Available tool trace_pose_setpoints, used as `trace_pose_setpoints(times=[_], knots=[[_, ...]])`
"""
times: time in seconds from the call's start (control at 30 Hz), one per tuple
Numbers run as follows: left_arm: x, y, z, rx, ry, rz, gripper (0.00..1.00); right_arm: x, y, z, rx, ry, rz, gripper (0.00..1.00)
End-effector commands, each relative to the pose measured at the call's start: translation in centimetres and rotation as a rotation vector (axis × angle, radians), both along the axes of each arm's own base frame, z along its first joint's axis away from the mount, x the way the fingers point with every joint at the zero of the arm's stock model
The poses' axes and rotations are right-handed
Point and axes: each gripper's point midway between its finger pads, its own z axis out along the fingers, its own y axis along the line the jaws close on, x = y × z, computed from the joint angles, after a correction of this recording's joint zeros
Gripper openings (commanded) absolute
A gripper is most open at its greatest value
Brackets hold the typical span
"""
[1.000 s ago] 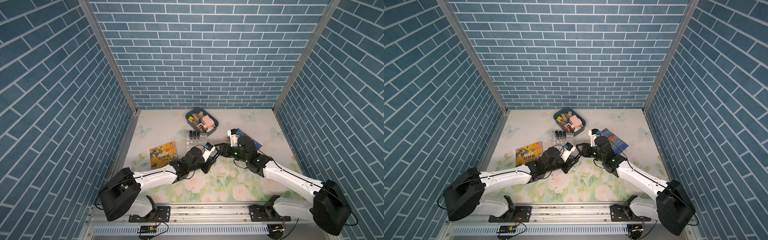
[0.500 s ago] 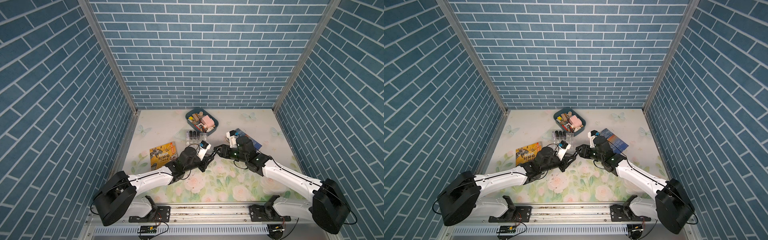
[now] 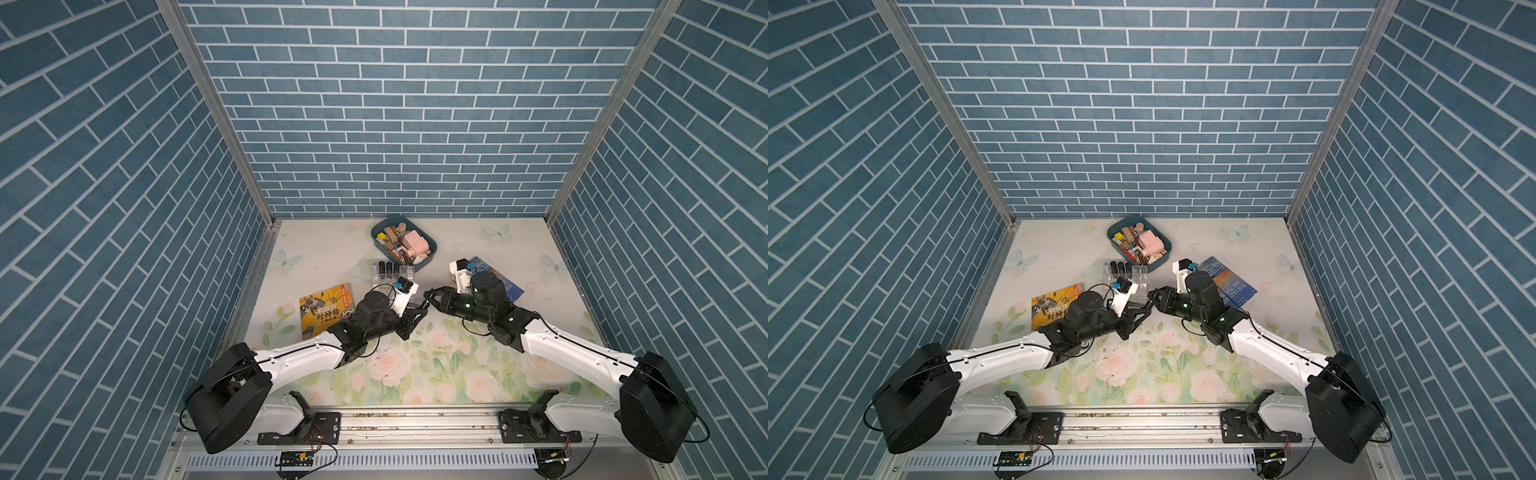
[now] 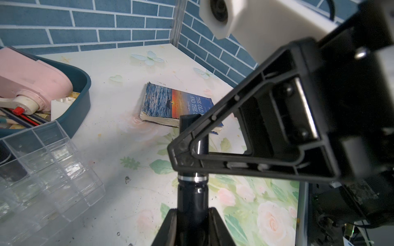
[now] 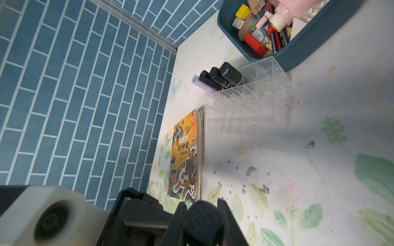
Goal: Arrange the lipsticks in the organizer
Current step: Pick up the lipstick at the center of the board, then place the lipstick in the storage box.
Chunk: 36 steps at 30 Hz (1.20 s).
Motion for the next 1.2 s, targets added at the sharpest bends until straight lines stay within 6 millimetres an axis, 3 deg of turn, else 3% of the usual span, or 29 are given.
trace_pose_setpoints(times=[0.0, 0.07, 0.27, 0.37, 0.53, 0.7, 0.97, 1.17], knots=[[0.6, 1.1, 1.1, -0.041, 0.016, 0.06, 0.47, 1.7, -0.1, 0.5, 0.024, -0.045, -0.093, 0.14], [1.5, 2.9, 0.9, -0.045, 0.041, 0.146, 0.55, 3.2, -0.7, 0.2, -0.016, -0.08, -0.166, 0.12], [4.2, 13.3, -1.4, 0.046, 0.114, 0.58, 0.63, 8.7, -3.7, -0.1, -0.224, -0.252, -0.521, 0.06], [4.3, 15.8, -1.6, 0.084, 0.111, 0.676, 0.63, 10.2, -3.2, 1.0, -0.291, -0.374, -0.625, 0.05], [4.5, 17.1, -1.7, 0.102, 0.097, 0.729, 0.64, 13.1, 0.5, 1.5, -0.363, -0.503, -0.63, 0.05], [4.7, 17.9, -2.5, 0.116, 0.114, 0.74, 0.63, 15.2, 4.0, -0.5, -0.402, -0.511, -0.563, 0.05], [4.7, 18.7, -2.8, 0.088, 0.119, 0.739, 0.64, 16.6, 6.5, -3.5, -0.423, -0.473, -0.508, 0.04], [4.8, 18.6, -2.7, 0.079, 0.12, 0.729, 0.64, 17.3, 6.2, -6.1, -0.452, -0.433, -0.513, 0.04]])
